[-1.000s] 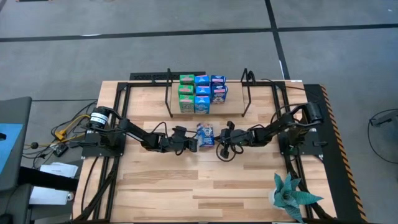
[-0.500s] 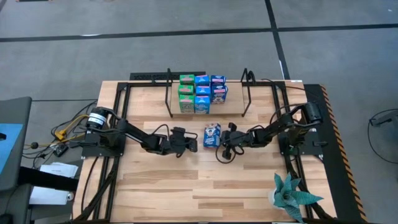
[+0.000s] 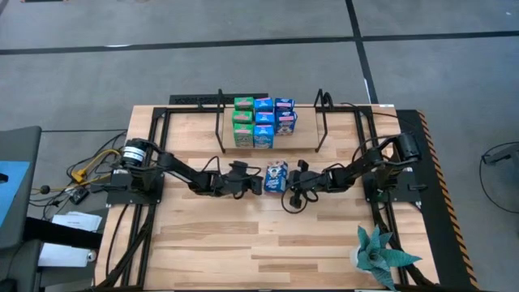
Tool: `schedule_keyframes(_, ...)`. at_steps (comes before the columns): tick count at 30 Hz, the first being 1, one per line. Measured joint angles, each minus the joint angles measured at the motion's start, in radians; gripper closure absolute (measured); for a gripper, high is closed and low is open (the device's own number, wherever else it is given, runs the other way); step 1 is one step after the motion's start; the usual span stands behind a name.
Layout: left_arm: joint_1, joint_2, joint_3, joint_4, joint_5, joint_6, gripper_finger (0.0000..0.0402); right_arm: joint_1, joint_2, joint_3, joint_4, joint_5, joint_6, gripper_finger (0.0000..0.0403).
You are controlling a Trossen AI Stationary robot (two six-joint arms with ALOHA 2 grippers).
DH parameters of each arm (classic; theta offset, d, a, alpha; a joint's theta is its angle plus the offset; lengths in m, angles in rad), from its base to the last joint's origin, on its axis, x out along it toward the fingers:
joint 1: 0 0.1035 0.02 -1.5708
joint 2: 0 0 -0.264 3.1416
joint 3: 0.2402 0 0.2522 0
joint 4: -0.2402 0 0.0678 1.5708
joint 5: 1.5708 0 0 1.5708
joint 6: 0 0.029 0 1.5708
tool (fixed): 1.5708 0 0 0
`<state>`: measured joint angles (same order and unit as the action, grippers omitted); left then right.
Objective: Stack cereal on shelf
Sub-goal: Put the blue cereal box on the shelf aligned with the blue cereal box
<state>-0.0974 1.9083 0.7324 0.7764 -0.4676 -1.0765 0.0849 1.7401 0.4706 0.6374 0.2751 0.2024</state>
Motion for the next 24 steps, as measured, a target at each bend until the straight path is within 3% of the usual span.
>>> schedule_keyframes(5,-0.002,0.053,0.035,0.010,-0.012,0.004,0.0402,0.000,0.000,0.000,-0.010,-0.002,0.000,0.0386)
schedule_keyframes(20,-0.002,0.054,0.042,-0.026,0.011,0.006,0.0402,0.001,-0.002,0.000,-0.032,-0.017,0.001,0.0383)
schedule_keyframes(24,-0.002,0.054,0.042,-0.036,0.015,0.003,0.0402,-0.002,-0.067,0.003,-0.138,-0.073,-0.007,0.0365)
